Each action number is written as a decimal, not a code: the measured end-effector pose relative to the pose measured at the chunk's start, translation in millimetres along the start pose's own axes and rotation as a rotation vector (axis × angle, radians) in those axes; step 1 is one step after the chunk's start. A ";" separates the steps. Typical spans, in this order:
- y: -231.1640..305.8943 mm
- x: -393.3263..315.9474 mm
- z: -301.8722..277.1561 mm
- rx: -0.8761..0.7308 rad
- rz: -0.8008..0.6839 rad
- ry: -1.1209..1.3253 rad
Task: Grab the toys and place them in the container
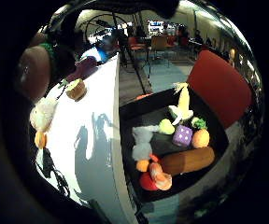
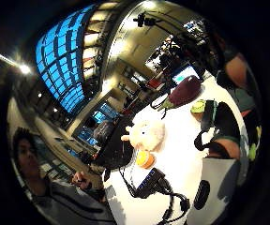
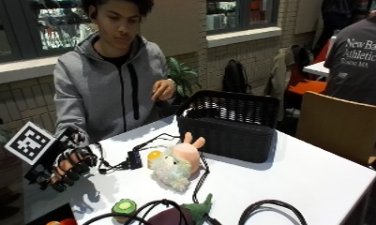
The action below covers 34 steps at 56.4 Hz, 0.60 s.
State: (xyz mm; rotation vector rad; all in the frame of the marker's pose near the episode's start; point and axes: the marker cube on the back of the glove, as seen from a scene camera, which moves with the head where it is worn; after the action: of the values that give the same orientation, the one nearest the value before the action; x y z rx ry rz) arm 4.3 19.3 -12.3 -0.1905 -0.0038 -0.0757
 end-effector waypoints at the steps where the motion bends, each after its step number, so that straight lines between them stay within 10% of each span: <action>1: 1.1 0.0 -0.2 -0.007 -0.003 0.000; 34: -22.0 -35.2 27.7 0.058 -0.097 0.008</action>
State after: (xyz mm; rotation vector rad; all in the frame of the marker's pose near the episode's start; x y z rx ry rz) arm -32.4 5.7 18.7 -0.1315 -0.0076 -0.1732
